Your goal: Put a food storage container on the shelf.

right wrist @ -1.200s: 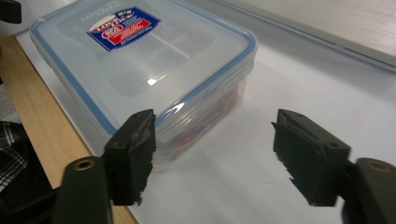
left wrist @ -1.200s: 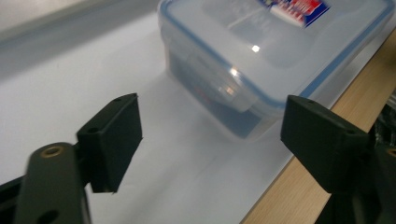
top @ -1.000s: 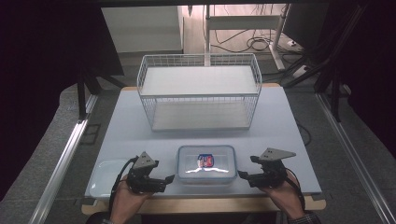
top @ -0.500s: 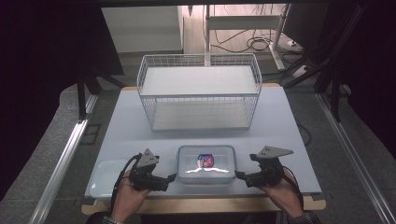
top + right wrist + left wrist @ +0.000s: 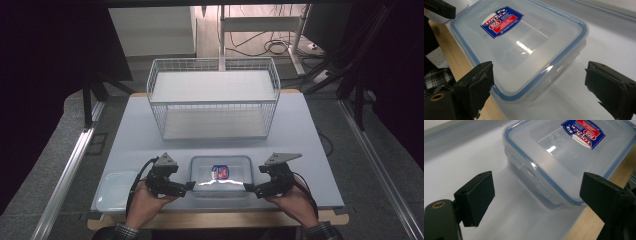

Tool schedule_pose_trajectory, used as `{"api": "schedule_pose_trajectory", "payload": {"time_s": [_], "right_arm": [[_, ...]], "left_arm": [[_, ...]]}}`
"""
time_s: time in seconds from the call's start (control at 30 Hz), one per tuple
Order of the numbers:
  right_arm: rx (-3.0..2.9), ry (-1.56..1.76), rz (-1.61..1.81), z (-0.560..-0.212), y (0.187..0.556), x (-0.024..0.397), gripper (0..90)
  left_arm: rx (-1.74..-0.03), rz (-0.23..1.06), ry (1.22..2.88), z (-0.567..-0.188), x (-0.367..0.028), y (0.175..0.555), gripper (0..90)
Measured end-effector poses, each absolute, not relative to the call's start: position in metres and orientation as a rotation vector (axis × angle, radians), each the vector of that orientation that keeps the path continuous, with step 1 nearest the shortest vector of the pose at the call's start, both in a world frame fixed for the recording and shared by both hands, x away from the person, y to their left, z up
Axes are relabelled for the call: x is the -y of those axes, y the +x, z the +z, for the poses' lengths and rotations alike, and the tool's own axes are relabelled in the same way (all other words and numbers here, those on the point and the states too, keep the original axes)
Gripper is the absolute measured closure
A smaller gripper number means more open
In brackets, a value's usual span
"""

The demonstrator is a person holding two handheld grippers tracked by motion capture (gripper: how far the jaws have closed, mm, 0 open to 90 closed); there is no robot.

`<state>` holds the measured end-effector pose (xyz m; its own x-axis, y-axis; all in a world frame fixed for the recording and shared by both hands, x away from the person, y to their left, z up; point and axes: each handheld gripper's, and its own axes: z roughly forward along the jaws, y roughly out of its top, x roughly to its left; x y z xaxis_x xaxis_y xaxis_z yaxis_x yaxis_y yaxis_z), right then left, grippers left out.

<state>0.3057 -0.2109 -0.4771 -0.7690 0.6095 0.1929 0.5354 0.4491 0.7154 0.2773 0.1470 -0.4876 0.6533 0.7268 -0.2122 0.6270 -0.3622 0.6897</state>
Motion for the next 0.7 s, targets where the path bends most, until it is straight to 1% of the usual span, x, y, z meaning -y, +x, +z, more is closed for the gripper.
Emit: {"api": "schedule_pose_trajectory", "payload": {"time_s": [0.07, 0.2, 0.23, 0.47, 0.53, 0.7], "right_arm": [[-2.608, 1.040, 1.236, -0.479, 0.310, 0.210, 10.6], [-2.648, 1.069, 1.277, -0.485, 0.318, 0.207, 11.6], [-2.659, 1.083, 1.282, -0.487, 0.320, 0.206, 10.5], [-2.746, 1.204, 1.388, -0.498, 0.337, 0.207, 10.2], [-2.764, 1.233, 1.387, -0.500, 0.340, 0.206, 8.0], [-2.794, 1.313, 1.409, -0.505, 0.344, 0.208, 7.5]], "left_arm": [[-1.060, 0.119, 2.081, -0.491, -0.147, 0.281, 13.1], [-1.089, -0.007, 2.031, -0.499, -0.149, 0.290, 10.2], [-1.090, -0.030, 2.020, -0.501, -0.149, 0.291, 9.9], [-1.076, -0.185, 1.994, -0.508, -0.144, 0.300, 9.8], [-1.072, -0.225, 1.990, -0.510, -0.140, 0.303, 9.8], [-1.074, -0.291, 1.974, -0.517, -0.134, 0.308, 2.7]]}}
